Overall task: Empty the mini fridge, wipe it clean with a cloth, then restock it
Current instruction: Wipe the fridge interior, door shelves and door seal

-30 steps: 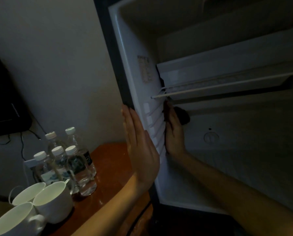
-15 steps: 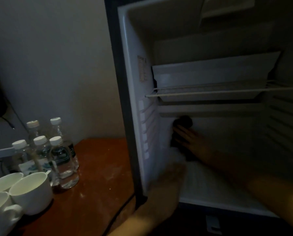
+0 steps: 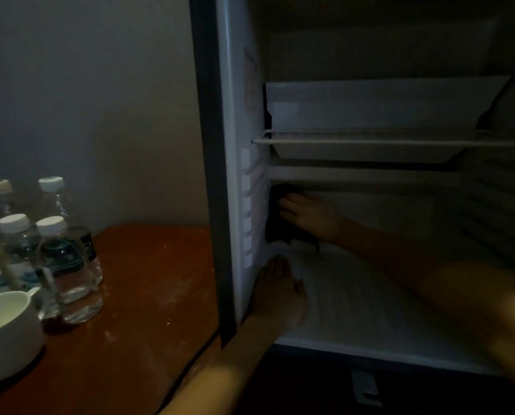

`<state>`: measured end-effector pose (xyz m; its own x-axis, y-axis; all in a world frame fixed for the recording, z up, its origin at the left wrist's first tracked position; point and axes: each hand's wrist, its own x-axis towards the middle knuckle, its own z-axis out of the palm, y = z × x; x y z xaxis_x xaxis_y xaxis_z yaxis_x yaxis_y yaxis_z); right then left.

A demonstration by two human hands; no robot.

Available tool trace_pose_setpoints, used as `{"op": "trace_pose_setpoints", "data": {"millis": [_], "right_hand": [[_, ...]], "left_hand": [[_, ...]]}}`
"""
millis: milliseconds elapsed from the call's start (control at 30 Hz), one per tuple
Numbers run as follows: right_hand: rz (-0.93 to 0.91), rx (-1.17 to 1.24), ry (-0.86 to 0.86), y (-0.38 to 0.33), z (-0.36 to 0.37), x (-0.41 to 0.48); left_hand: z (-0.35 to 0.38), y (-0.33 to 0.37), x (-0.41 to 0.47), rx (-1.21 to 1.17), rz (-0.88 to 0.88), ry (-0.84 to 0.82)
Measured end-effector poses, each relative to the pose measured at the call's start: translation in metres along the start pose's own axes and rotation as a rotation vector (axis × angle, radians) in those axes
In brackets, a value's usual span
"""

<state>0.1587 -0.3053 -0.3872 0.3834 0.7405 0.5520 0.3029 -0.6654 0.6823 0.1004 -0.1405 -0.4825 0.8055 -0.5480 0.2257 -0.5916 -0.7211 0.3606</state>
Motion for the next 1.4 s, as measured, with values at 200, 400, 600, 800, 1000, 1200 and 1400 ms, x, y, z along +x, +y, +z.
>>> {"op": "trace_pose_setpoints", "data": {"millis": [200, 400, 600, 800, 1000, 1200, 1400], "right_hand": [[0.062, -0.139, -0.219, 0.027, -0.041, -0.066], [0.499, -0.240, -0.478, 0.028, -0.081, -0.131], [0.656, -0.230, -0.429, 0.019, -0.088, -0.134], [0.358, 0.070, -0.251, -0.010, -0.045, -0.029], [0.231, 0.058, -0.380, -0.029, -0.001, 0.002], [0.482, -0.049, -0.547, 0.002, -0.054, -0.057], [1.065, -0.153, -0.603, 0.026, -0.084, -0.133]], "left_hand": [[-0.004, 0.003, -0.004, -0.004, -0.021, -0.089], [-0.007, 0.004, -0.007, 0.013, -0.022, -0.121], [-0.001, 0.005, -0.006, -0.018, -0.076, -0.101], [-0.001, 0.009, -0.008, -0.026, -0.100, -0.031], [-0.001, 0.008, -0.006, -0.011, -0.055, 0.079], [-0.007, 0.009, -0.011, 0.013, -0.091, -0.055], [-0.008, 0.009, -0.012, 0.039, -0.101, -0.086]]}}
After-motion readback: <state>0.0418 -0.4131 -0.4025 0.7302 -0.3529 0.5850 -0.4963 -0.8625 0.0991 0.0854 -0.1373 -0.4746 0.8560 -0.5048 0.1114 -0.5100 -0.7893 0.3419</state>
